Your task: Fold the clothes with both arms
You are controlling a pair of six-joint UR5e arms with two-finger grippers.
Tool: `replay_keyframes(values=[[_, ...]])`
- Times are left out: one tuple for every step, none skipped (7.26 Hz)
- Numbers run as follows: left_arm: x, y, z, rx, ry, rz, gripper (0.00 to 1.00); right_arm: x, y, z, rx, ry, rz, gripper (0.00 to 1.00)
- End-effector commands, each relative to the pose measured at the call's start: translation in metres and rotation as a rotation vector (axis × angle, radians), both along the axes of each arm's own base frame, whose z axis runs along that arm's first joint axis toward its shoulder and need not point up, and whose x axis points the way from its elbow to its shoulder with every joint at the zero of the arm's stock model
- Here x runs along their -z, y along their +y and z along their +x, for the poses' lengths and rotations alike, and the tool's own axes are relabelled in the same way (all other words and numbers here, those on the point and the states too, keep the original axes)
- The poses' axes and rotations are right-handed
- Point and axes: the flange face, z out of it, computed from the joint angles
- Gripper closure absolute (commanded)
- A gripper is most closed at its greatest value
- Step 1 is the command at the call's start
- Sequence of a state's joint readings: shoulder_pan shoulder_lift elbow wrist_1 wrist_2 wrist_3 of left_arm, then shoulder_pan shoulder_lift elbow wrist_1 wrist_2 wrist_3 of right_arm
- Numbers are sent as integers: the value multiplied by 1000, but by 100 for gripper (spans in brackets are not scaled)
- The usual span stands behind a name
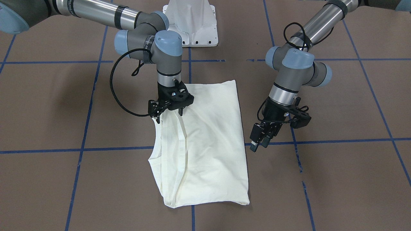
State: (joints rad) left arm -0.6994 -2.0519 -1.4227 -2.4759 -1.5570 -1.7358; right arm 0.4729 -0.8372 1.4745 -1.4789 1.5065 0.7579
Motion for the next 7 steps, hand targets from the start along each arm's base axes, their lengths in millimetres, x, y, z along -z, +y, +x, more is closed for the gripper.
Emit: replay_keyframes(values=[[-2,3,1,-1,-2,-1,27,-32,-36,18,-15,72,-1,0],[-2,3,1,-1,-2,-1,27,-70,-52,67,9,100,41,0],[-1,3,1,-3,0,0,27,-37,-50,66,-4,-4,4,0],[2,4,0,-3,5,4,27,-18,-46,60,-88,-87,-64,0],[4,4,0,-4,8,6,27,-9,-45,58,-106,-110,-72,0],[6,4,0,-5,10,9,27,1,-37,55,-149,-178,-99,0],[15,8,-4,-8,24,22,27,12,-4,41,-268,-312,-207,0]])
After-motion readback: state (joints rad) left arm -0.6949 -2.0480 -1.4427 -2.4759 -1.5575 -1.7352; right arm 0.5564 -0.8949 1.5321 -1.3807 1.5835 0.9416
